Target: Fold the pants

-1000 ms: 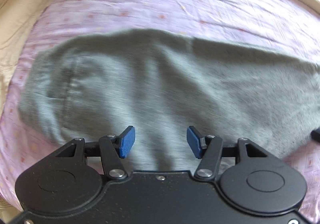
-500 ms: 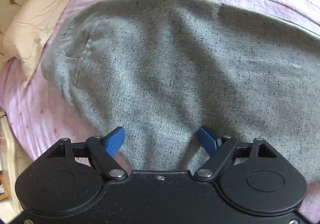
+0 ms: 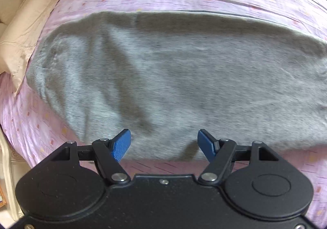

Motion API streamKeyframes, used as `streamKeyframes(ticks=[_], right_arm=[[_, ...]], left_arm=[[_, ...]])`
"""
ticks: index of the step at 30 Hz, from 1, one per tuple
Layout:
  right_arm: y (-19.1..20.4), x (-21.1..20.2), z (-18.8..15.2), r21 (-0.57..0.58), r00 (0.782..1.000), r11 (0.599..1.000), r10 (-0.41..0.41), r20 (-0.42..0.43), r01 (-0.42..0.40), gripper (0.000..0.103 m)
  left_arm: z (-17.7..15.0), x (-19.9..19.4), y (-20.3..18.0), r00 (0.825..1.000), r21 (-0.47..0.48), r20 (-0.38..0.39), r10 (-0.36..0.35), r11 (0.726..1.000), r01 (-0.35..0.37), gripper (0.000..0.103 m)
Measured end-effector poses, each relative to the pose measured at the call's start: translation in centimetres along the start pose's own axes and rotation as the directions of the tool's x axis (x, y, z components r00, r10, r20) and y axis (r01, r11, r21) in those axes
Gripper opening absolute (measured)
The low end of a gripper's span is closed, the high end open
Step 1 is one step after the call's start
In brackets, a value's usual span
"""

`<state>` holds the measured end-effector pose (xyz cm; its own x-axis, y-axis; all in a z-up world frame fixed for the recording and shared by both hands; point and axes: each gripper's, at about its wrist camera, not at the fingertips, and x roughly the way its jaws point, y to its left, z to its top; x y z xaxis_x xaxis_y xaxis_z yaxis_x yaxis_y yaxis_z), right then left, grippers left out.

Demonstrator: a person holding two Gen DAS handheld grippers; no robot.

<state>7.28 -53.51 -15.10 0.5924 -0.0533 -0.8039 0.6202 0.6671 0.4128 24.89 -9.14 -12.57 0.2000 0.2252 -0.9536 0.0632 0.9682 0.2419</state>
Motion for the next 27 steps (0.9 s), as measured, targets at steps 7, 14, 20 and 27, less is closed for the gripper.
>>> streamKeyframes(ticks=[7,14,20,27], right_arm=[[-0.6,2.2,2.0,0.08,0.999,0.996,0.029,0.018,-0.031,0.046],[-0.3,4.0,4.2,0.083,0.998,0.995,0.048,0.032,-0.05,0.044],[0.1,3.3,5.2,0.055,0.998,0.997,0.06,-0.017,-0.059,0.012],[1.2,0.7,5.4,-0.021,0.997,0.997,0.078,-0.022,-0.078,0.012]], left_arm=[[0.6,-1.4,-2.7,0.999,0.034,0.001,-0.039,0.999,0.039,0.074],[3.7,-2.3,-5.9,0.995,0.089,0.026,-0.098,0.991,0.095,0.074],[7.5,-1.9,-10.0,0.99,0.137,0.063,-0.124,0.984,0.115,0.074],[11.6,0.7,-14.7,0.993,0.175,0.053,-0.108,0.98,0.097,0.074]])
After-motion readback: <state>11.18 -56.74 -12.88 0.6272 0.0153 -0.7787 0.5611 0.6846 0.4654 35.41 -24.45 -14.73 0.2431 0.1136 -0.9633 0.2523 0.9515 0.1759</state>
